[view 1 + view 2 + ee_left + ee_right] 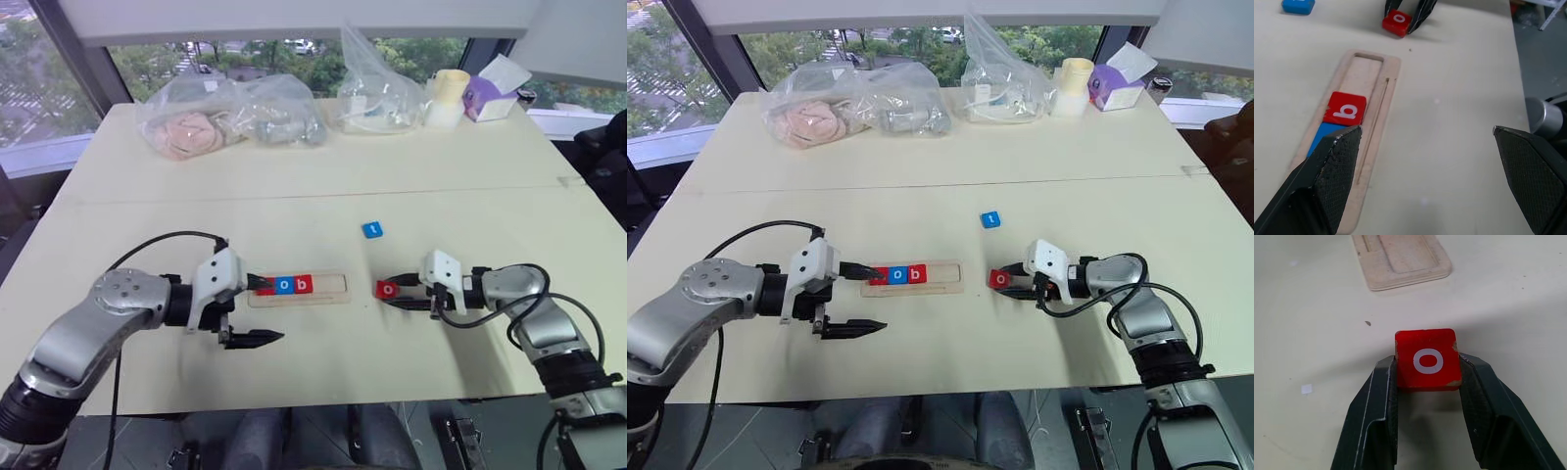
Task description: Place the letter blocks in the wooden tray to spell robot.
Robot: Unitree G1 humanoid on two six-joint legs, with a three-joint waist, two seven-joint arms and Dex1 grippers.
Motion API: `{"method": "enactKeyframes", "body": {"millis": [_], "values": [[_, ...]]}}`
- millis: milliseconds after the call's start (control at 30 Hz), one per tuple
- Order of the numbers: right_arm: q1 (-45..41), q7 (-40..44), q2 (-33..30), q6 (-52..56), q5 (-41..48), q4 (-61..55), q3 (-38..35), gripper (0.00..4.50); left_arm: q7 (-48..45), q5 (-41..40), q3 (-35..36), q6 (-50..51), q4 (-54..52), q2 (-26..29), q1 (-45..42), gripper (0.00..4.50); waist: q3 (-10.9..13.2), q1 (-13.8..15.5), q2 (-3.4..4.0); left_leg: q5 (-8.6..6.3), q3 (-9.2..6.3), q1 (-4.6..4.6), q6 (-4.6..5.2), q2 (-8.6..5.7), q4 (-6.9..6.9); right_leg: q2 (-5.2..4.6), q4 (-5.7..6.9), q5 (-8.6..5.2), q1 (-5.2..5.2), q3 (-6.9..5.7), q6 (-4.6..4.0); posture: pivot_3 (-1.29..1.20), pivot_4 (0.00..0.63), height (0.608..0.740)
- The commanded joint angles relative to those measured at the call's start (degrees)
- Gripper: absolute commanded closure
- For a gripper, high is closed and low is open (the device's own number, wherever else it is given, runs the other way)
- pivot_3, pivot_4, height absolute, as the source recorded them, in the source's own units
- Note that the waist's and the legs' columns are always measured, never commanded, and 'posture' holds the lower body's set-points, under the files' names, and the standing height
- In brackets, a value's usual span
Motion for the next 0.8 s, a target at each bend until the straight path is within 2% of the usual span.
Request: {"method": "enactKeyframes", "body": {"millis": [33,167,300,500,800], "values": [[-3.37,-0.82,0.88,4.37,2.28,-5.11,-0.77,3.34,-0.98,0.09,3.2,-1.34,0.77,1.69,-0.9,0.0,0.01,-0.13,0.01,0.0,0.0,0.0,0.0,0.0,0.0,0.0,0.0,0.0,-0.02,0.01,0.0,0.0,0.15,0.74],[-8.32,0.09,2.59,11.69,2.81,-10.33,2.44,3.34,-2.01,-0.44,4.58,-1.17,1.95,2.85,-1.05,0.0,0.01,-0.17,0.03,0.0,0.02,-0.03,0.0,0.01,-0.08,0.01,0.01,0.0,-0.12,0.05,0.0,0.0,0.15,0.74],[-13.17,-0.35,5.47,15.14,-0.96,-10.05,8.39,3.34,-3.62,1.24,4.1,-3.98,5.25,2.69,-0.88,0.0,0.01,-0.04,0.02,0.0,0.01,-0.04,0.0,0.01,-0.11,0.01,-0.01,-0.01,-0.13,0.03,0.01,0.0,0.15,0.74],[-16.42,-0.84,9.8,14.05,-4.95,-5.36,14.19,3.34,-3.17,1.48,3.9,-3.82,4.54,2.08,-0.49,0.0,0.01,0.07,0.02,0.0,0.01,-0.13,0.0,-0.08,-0.08,-0.03,-0.02,0.0,-0.18,0.04,0.02,0.0,0.15,0.74],[-18.61,-0.98,12.11,9.64,-7.03,1.51,15.18,3.34,-0.89,0.99,4.64,-2.94,2.96,1.29,1.02,0.0,0.01,-0.17,0.02,0.0,0.01,-0.1,-0.01,-0.04,-0.09,0.02,0.05,0.01,-0.21,0.04,0.03,0.0,0.15,0.74]]}}
